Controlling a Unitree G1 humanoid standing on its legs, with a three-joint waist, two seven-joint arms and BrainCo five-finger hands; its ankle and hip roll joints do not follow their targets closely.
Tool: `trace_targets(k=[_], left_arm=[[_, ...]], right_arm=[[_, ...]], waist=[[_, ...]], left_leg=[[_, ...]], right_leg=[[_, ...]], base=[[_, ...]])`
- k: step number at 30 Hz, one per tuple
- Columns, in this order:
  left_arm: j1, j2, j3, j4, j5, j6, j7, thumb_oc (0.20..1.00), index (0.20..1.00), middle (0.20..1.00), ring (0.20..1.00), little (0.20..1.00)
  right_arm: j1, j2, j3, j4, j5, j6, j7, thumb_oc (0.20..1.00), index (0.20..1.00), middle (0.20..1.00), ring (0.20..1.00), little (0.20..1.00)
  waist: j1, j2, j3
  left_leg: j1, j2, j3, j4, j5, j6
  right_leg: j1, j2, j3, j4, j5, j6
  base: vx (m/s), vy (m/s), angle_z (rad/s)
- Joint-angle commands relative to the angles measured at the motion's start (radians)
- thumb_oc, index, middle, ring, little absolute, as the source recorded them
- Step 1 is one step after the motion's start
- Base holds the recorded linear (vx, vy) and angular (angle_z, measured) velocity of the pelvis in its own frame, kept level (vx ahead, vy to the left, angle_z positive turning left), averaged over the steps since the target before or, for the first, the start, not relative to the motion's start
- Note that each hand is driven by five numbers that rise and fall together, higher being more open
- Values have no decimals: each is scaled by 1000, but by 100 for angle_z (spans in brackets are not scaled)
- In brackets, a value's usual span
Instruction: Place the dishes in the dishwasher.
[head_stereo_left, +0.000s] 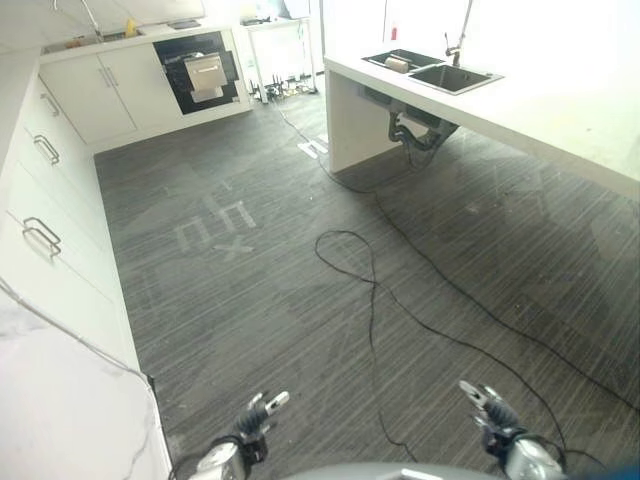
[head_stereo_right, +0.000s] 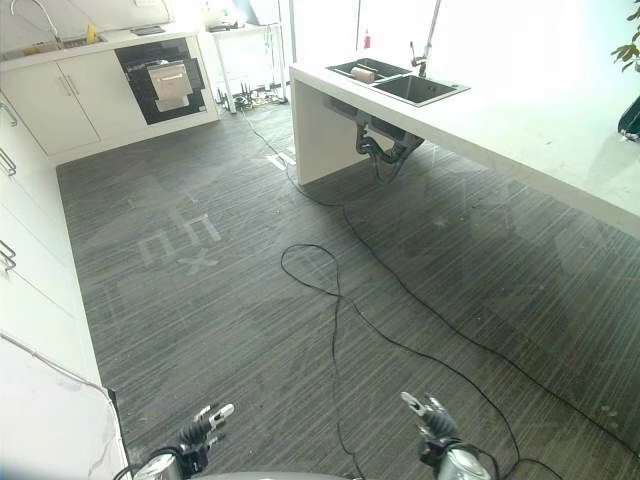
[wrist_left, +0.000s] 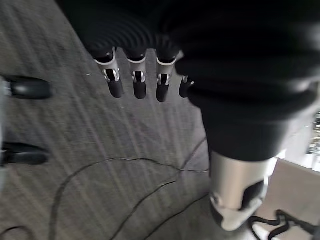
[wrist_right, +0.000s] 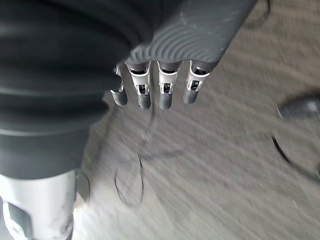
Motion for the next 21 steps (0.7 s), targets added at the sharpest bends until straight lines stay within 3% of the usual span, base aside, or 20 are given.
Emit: trace_targets(k=[1,5,10,19,20,21], left_arm=[[-96,25,-39,20,41,-54,-84,1000,1000,1000,1000,1000],[-108,9,-90,-11,-64,-33,-112,1000,1000,1000,1000,1000],[-150,-18,-115,70,-108,103,-109,1000,1000,1000,1000,1000],[-119,-25,-88,108,-168,-3,-83,1000,1000,1000,1000,1000],[-121,-23,-79,90,-194,4,-86,1000,1000,1000,1000,1000],[-120,-27,-64,64,-297,69,-103,1000,1000,1000,1000,1000]], right_arm=[[-56,-15,15,18,23,-56,61,1000,1000,1000,1000,1000],[-74,11,83,56,40,-42,67,1000,1000,1000,1000,1000],[-92,31,92,184,20,4,78,1000,1000,1000,1000,1000],[-64,37,89,217,42,-48,180,1000,1000,1000,1000,1000],[-63,38,102,190,46,-53,179,1000,1000,1000,1000,1000],[-65,37,116,162,55,-64,180,1000,1000,1000,1000,1000]], waist=[[6,-11,-38],[5,7,-37],[-6,10,-35],[-1,-1,-38],[-1,-1,-34],[1,-1,-30]], left_leg=[[5,23,-28,1,-68,-28],[-1,21,-26,9,-69,-21],[7,16,-32,17,-77,-13],[8,27,-42,13,-72,-18],[7,28,-43,15,-72,-18],[6,31,-47,17,-71,-19]], right_leg=[[11,-60,-31,7,-2,47],[7,-59,-23,7,-1,43],[16,-55,-3,9,-7,39],[19,-50,-10,13,-13,36],[19,-47,-9,15,-16,33],[20,-43,-9,18,-20,28]], base=[[0,0,0],[4,32,-4],[11,19,-2],[51,-54,2],[10,-119,-1],[24,-145,-3]])
